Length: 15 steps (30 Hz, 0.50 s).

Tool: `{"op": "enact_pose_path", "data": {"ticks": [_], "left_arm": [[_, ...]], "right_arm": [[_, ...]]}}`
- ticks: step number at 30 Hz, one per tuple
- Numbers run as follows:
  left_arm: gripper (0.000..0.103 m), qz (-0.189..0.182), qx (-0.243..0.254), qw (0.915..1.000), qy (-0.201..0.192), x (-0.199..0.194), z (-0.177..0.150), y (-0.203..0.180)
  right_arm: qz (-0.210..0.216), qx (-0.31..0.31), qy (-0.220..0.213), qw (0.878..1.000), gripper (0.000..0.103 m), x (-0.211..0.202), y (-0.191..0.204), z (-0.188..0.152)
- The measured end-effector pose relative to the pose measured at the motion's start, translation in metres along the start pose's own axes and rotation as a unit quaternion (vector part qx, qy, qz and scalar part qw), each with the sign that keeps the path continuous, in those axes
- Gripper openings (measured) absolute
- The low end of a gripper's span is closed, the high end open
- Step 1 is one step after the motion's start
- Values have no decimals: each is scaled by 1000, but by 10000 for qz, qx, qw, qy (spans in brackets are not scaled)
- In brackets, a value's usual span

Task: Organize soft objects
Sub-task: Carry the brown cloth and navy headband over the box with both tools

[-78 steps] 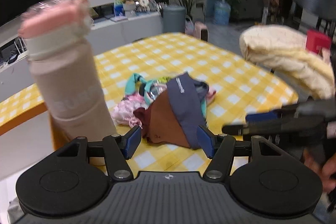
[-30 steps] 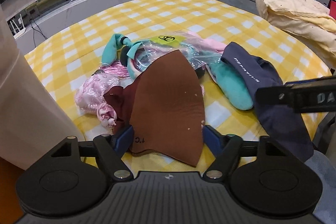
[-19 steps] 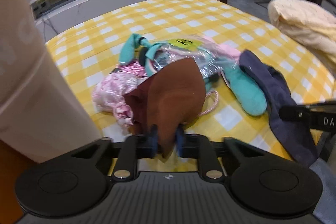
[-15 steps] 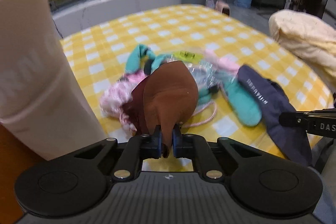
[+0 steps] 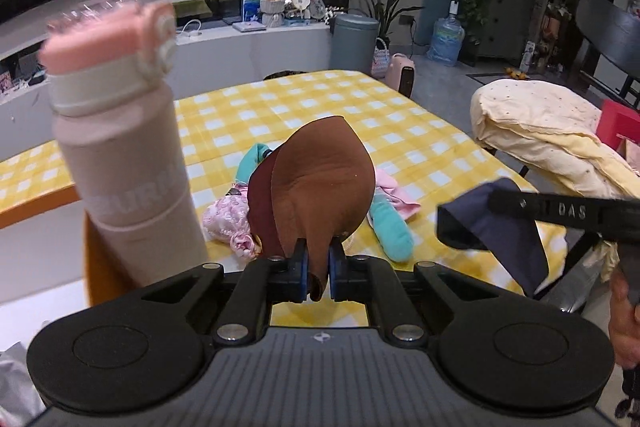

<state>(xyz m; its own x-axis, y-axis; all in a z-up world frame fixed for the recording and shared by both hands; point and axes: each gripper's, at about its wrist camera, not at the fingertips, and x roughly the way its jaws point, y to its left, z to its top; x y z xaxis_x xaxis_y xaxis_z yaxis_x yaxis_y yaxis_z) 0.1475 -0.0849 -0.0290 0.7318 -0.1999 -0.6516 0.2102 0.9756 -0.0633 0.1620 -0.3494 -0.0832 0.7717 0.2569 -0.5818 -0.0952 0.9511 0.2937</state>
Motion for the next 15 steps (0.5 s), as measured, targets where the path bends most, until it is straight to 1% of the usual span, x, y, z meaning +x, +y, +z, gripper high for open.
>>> {"op": "enact_pose_path", "data": {"ticks": [8, 15], "left_arm": [[10, 95, -32, 9998, -184, -35, -10, 6], [10, 136, -103, 9991, -385, -56, -19, 12]], "right_arm": [[322, -182, -143, 9992, 7, -34, 35, -5], [759, -607, -131, 9952, 7, -58, 81, -16]]}}
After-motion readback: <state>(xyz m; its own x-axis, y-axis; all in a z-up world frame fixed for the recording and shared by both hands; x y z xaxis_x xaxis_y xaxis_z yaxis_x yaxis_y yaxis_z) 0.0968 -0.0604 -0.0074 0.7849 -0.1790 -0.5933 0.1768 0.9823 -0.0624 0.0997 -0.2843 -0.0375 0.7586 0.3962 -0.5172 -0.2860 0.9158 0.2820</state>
